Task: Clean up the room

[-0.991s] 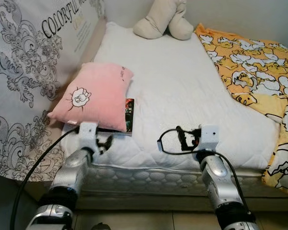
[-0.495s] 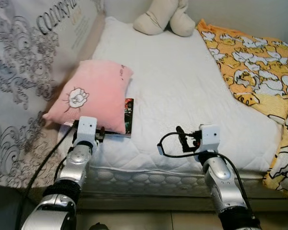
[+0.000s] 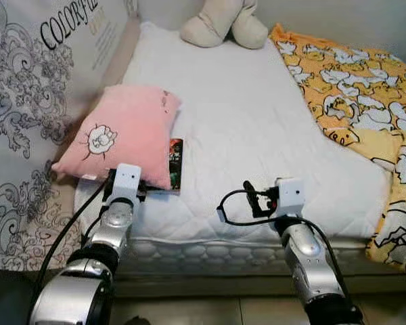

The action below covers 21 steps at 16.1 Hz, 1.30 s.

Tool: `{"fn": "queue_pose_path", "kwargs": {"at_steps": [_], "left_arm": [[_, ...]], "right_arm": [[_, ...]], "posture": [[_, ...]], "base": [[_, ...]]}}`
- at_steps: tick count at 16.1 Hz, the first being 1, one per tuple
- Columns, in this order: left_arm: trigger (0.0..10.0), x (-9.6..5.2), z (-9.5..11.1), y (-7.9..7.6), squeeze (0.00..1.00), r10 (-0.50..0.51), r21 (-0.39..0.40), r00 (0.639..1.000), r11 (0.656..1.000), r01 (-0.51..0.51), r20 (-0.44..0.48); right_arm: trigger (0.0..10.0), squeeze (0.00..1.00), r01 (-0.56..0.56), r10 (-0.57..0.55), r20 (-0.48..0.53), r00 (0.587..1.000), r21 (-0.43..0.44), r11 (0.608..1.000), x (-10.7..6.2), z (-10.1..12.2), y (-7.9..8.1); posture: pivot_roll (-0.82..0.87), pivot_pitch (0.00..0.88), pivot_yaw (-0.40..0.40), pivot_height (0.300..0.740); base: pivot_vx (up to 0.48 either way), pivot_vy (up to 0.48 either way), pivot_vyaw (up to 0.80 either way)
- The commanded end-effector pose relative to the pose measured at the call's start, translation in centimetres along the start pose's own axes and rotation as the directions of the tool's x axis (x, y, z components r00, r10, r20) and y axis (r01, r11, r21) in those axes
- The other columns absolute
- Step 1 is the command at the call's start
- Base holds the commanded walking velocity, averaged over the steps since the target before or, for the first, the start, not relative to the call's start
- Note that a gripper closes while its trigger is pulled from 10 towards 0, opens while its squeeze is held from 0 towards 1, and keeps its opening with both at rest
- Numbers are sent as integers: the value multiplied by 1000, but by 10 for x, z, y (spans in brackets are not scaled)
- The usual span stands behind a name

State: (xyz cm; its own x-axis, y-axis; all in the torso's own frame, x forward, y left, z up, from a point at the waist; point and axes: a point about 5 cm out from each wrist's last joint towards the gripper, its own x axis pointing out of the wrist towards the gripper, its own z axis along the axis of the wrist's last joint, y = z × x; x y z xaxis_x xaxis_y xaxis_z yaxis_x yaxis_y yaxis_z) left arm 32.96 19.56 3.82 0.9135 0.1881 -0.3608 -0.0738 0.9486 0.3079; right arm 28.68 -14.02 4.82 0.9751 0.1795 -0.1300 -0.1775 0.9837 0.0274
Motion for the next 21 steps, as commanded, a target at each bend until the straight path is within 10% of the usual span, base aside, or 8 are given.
{"fn": "queue_pose_path", "kwargs": {"at_steps": [1,14,17,21], "left_arm": [[10000,2,5,1,0,23,-8,1000,1000,-23,-6],[10000,-18,39,-14,0,-7,57,937,998,-14,350],[10000,-18,22,3,0,58,83,967,993,-81,247],[10000,-13,70,26,0,106,202,891,956,-213,441]], "right_arm": [[10000,0,17,-17,5,1000,-15,1000,-3,2,-5],[10000,0,-43,45,58,997,-43,998,-5,12,7],[10000,0,-61,63,52,997,-45,997,-3,12,9],[10000,0,-57,60,62,996,-39,998,1,16,9]], "posture": [[38,0,-99,740],[88,0,-93,740],[96,0,-94,740],[95,0,-94,740]], "base": [[0,0,0],[0,0,0],[0,0,0],[0,0,0]]}}
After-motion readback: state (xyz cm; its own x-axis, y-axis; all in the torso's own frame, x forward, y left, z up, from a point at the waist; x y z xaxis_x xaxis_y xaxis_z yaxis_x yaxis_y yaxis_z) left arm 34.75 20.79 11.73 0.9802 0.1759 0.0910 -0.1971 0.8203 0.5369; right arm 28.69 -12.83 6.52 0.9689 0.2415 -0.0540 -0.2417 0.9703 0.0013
